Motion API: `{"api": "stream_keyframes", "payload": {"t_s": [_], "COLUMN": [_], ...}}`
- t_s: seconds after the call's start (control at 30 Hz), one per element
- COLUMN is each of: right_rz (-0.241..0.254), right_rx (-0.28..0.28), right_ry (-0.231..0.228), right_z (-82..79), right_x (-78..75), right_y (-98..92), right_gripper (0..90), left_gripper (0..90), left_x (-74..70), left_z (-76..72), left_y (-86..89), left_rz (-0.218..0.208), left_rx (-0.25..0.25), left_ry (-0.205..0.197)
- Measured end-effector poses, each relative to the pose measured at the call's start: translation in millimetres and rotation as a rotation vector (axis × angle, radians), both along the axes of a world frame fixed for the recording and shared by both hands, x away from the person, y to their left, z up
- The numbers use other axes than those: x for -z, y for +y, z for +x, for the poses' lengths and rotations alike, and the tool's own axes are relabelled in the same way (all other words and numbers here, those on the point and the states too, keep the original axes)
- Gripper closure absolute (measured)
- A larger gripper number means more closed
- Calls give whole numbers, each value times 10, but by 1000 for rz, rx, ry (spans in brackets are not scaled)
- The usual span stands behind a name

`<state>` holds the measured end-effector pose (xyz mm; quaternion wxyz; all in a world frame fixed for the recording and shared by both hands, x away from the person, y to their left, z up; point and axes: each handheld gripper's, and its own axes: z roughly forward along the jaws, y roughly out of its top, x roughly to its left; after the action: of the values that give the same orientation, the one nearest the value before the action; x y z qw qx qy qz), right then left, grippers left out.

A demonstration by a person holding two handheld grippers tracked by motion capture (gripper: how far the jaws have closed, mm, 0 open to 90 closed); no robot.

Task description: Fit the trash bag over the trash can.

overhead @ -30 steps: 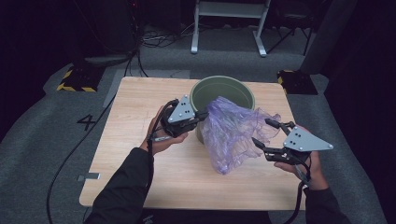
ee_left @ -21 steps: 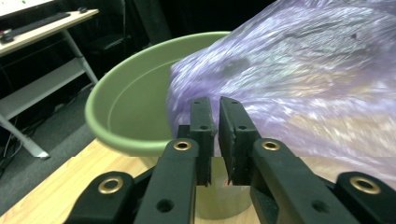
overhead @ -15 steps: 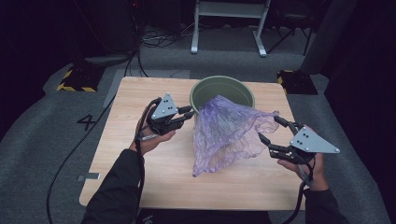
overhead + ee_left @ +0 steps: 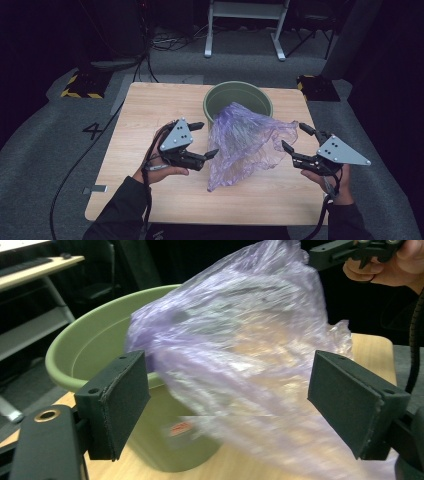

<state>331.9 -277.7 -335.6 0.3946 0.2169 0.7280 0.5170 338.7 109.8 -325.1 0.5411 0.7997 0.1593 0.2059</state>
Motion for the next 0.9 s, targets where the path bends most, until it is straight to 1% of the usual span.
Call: {"api": "stream_keyframes", "payload": {"t_s": [0.03, 0.07, 0.13, 0.17, 0.2, 0.23, 0.27, 0.33, 0.4, 0.43, 0.47, 0.5, 0.53, 0.57, 0.6, 0.63, 0.67, 0.7, 0.73, 0.77, 0.8, 0.83, 0.87, 0.9], "right_rz": [5, 5, 10, 30, 30, 41, 51, 68, 71, 73, 71, 68, 69, 72, 75, 73, 68, 48, 48, 41, 41, 34, 27, 16], "right_rx": [20, 20, 42, 48, 48, 48, 43, 41, 40, 39, 42, 41, 30, 17, 8, -12, -32, -36, -36, -61, -61, -61, -61, -71], "right_ry": [2, 2, 4, 20, 20, 30, 43, 69, 85, 93, 96, 97, 101, 108, 116, 124, 126, 124, 124, 126, 126, 120, 117, 117], "right_z": [18, 18, 41, 70, 70, 89, 114, 172, 229, 256, 281, 303, 322, 343, 362, 374, 382, 389, 389, 384, 384, 377, 372, 362], "right_x": [3, 3, 10, 20, 20, 27, 34, 54, 76, 85, 93, 98, 102, 105, 107, 108, 109, 105, 105, 95, 95, 90, 84, 74], "right_y": [-18, -18, -42, -72, -72, -87, -101, -118, -125, -126, -123, -122, -123, -124, -121, -116, -105, -71, -71, -44, -44, -29, -15, 7], "right_gripper": [237, 237, 229, 212, 212, 210, 210, 216, 256, 275, 297, 353, 408, 418, 479, 540, 564, 677, 677, 750, 750, 783, 812, 851], "left_gripper": [159, 159, 154, 153, 153, 154, 154, 155, 174, 233, 272, 285, 342, 385, 411, 498, 550, 525, 476, 397, 397, 320, 247, 183], "left_x": [4, 12, 39, 51, 72, 97, 119, 169, 206, 218, 225, 231, 233, 233, 230, 225, 215, 198, 198, 190, 189, 194, 203, 228], "left_z": [-38, -75, -151, -171, -193, -212, -223, -210, -174, -151, -133, -119, -106, -96, -87, -80, -71, -60, -60, -59, -68, -86, -111, -172], "left_y": [-26, -57, -154, -189, -236, -286, -333, -418, -470, -482, -483, -479, -470, -459, -445, -425, -403, -368, -368, -360, -362, -374, -392, -439], "left_rz": [-7, -8, 12, 21, 29, 36, 56, 91, 109, 116, 123, 127, 131, 133, 132, 127, 120, 92, 92, 87, 84, 89, 98, 123], "left_rx": [15, 27, 34, 45, 66, 76, 79, 65, 26, 10, -3, -2, -4, -15, -19, -14, -15, -16, -16, -16, -12, -11, -8, -8], "left_ry": [-3, -3, -13, -11, -10, -11, -15, -26, -23, -23, -34, -40, -42, -52, -56, -60, -66, -47, -47, -40, -25, -16, -19, -44]}}
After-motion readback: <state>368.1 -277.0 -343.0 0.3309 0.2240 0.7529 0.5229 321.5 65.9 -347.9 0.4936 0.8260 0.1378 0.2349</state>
